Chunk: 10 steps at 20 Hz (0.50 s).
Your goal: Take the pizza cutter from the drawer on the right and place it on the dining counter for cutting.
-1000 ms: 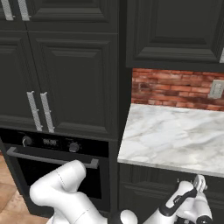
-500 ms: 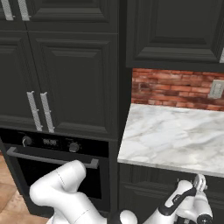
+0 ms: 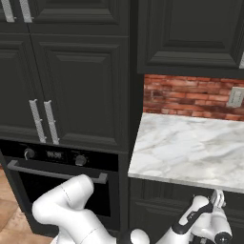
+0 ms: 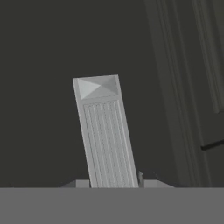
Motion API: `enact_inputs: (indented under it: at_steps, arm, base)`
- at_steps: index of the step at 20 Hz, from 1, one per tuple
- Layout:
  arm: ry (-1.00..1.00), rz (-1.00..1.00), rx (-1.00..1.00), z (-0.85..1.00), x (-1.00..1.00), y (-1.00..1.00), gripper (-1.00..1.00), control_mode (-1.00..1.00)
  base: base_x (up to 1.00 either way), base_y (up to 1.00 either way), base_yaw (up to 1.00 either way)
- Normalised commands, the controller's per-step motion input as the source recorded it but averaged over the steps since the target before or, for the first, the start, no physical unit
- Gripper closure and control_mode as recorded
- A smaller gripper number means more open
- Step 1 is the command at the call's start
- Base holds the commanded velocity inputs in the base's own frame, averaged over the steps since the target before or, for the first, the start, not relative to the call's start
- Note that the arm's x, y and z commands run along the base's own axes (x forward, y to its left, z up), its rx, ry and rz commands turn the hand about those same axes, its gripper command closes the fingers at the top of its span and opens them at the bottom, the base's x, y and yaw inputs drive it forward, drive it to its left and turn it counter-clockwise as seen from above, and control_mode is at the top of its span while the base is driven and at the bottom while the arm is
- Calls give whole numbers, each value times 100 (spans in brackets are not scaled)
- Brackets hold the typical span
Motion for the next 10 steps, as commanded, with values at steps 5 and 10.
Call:
enact_inputs:
  at_steps: [5,10]
  arm:
    - [0,0,0,0,0,0,100,-100]
    - [0,0,0,0,-9,0,100,-100]
  base:
    - [0,0,0]
    - [0,0,0]
